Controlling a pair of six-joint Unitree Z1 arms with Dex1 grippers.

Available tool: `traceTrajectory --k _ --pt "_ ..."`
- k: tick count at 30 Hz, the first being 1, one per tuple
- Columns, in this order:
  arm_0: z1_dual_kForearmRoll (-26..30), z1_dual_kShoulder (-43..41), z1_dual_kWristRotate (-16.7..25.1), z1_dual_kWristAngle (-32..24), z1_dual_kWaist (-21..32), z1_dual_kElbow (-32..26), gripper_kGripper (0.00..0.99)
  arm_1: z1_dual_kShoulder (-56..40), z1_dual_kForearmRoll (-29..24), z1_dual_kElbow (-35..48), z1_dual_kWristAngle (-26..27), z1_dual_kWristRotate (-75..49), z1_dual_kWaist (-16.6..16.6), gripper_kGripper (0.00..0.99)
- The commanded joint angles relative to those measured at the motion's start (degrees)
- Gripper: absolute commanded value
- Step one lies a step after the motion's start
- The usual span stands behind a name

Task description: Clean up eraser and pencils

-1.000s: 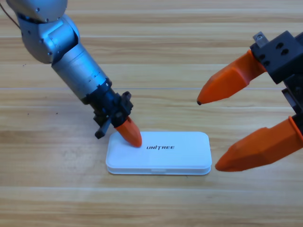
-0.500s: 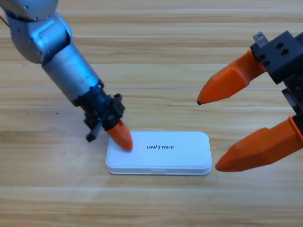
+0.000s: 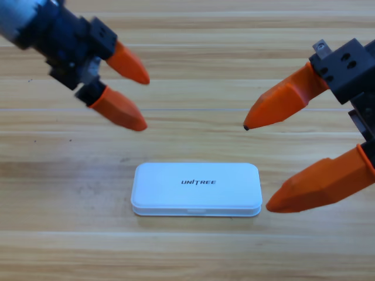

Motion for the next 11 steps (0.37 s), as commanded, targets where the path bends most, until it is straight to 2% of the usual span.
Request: traceTrajectory --k 1,4,11 --pt "0.37 -6.93 -6.34 2.65 -9.91 3.14 0.990 3.49 -1.08 1.14 0.40 0.06 -0.70 0.946" --pt "0.37 -8.68 -9.06 2.74 -12.73 4.19 0.990 3.57 -1.08 1.14 0.40 0.06 -0.70 0.946" --pt "-1.03 -11.41 -9.59 3.09 -14.22 7.53 0.990 3.57 -1.08 1.14 0.40 0.06 -0.70 0.946"
